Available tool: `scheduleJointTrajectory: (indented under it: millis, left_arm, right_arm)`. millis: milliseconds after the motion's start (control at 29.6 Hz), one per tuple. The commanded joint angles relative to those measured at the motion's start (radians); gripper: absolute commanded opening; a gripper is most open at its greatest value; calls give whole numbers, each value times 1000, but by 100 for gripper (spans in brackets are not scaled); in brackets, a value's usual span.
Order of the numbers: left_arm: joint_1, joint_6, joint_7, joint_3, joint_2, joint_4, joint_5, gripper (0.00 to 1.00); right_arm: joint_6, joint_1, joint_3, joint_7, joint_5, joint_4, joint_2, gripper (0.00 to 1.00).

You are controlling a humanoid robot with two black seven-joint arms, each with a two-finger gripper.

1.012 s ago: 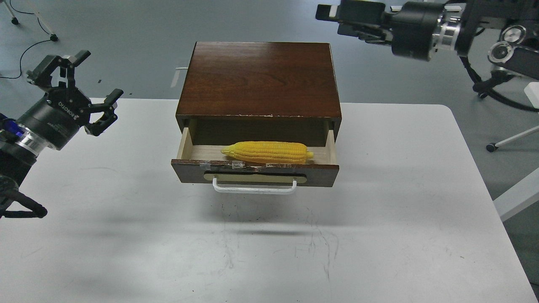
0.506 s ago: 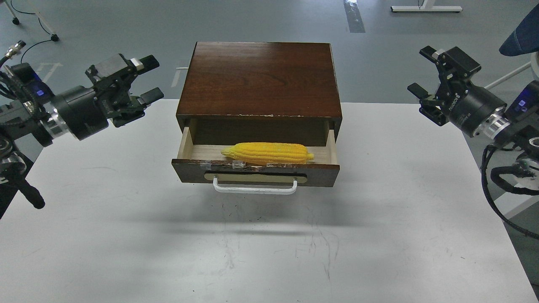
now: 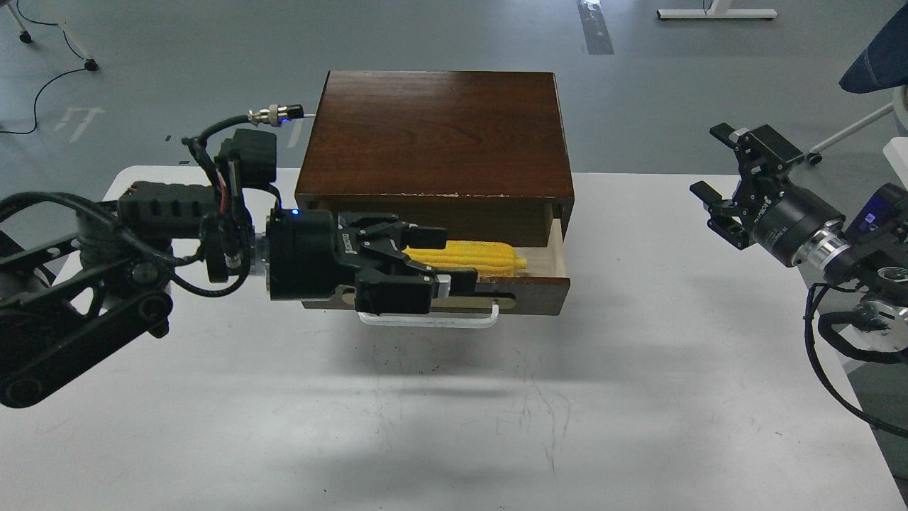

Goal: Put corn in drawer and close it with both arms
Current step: 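Move the left gripper down in front of the drawer's white handle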

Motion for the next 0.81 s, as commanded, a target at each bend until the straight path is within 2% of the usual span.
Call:
scheduleJointTrajectory:
  millis: [0, 202, 270, 337, 573, 776]
  left_arm:
    - [42, 0, 0, 74, 14, -4, 1, 0]
    - [198, 0, 0, 64, 44, 1, -19, 0]
    - [238, 27, 0, 58, 45, 10, -22, 0]
    - [293, 88, 0, 54, 48, 33, -61, 0]
    - [320, 107, 0, 52, 67, 79, -299, 0]
    - [320, 110, 0, 44, 67, 117, -315, 0]
  right_arm:
    - [0, -3, 1, 0, 0, 0, 0, 99]
    - [0, -11, 1, 0, 0, -1, 0, 99]
    - [0, -12, 1, 0, 0, -1, 0, 99]
    - [0, -12, 1, 0, 0, -1, 0, 99]
    - [0, -12, 0, 0, 0, -1, 0, 99]
    - [2, -14, -2, 0, 0, -1, 0, 99]
